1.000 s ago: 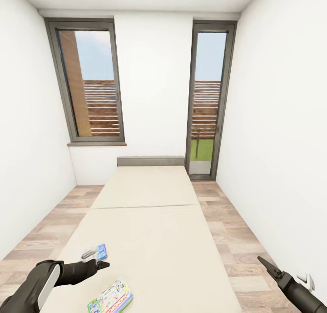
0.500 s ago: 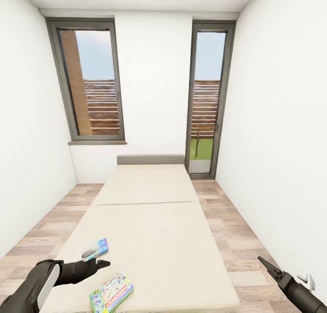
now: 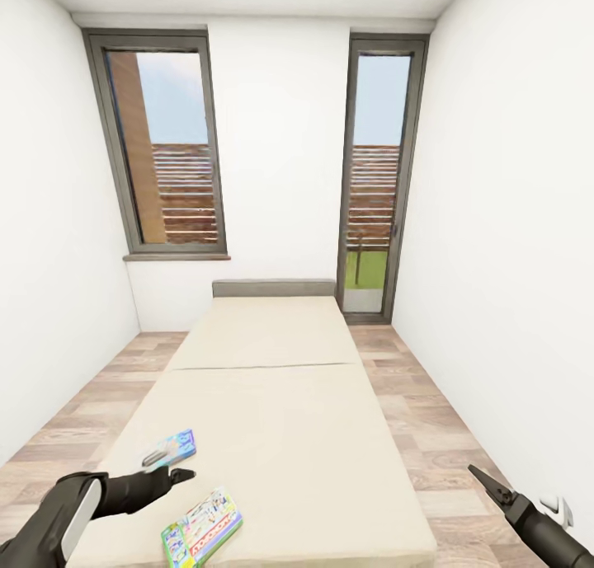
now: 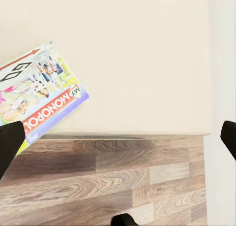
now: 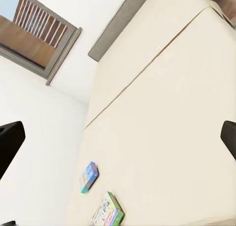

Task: Put all the toys in the child's room - the three board games (two on the bed and one on the table), the two jigsaw puzzles on the table, and the tennis ball on the table - inside the toy box on the table in the child's room.

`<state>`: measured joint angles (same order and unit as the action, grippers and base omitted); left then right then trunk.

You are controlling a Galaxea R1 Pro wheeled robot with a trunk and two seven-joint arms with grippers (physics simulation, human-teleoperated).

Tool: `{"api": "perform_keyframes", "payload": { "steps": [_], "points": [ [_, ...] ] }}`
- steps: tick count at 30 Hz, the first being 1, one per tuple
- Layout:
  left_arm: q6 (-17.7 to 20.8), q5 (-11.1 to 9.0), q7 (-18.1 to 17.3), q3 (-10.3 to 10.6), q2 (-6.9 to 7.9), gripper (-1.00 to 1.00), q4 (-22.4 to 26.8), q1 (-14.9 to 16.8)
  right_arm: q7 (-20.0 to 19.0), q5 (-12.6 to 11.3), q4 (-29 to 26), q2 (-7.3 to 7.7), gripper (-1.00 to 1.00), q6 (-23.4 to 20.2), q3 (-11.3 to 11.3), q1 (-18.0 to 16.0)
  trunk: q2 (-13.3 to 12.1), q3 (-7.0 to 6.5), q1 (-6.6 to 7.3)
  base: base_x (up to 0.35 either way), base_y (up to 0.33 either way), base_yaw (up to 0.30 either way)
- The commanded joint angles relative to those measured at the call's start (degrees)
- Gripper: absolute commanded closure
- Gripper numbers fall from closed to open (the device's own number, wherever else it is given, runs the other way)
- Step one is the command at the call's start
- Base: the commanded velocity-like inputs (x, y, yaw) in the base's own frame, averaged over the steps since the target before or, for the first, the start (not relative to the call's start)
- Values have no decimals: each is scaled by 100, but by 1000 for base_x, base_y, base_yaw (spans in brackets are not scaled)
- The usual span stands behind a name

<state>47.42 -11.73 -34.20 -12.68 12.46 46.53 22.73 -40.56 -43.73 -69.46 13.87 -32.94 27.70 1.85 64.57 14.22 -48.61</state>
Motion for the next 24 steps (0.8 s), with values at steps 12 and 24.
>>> {"api": "perform_keyframes", "payload": {
  "steps": [12, 24],
  "points": [
    [40, 6, -528, -1089, 24, -100, -113, -3, 18, -45, -6, 60, -100, -63, 7, -1, 487, 222, -265, 0, 0, 0],
    [32, 12, -872, -1275, 37, -100, -639, -5, 12, -48, -6, 80, -100, -72, 7, -1, 968, 438, -528, 0, 0, 0]
  ]
}}
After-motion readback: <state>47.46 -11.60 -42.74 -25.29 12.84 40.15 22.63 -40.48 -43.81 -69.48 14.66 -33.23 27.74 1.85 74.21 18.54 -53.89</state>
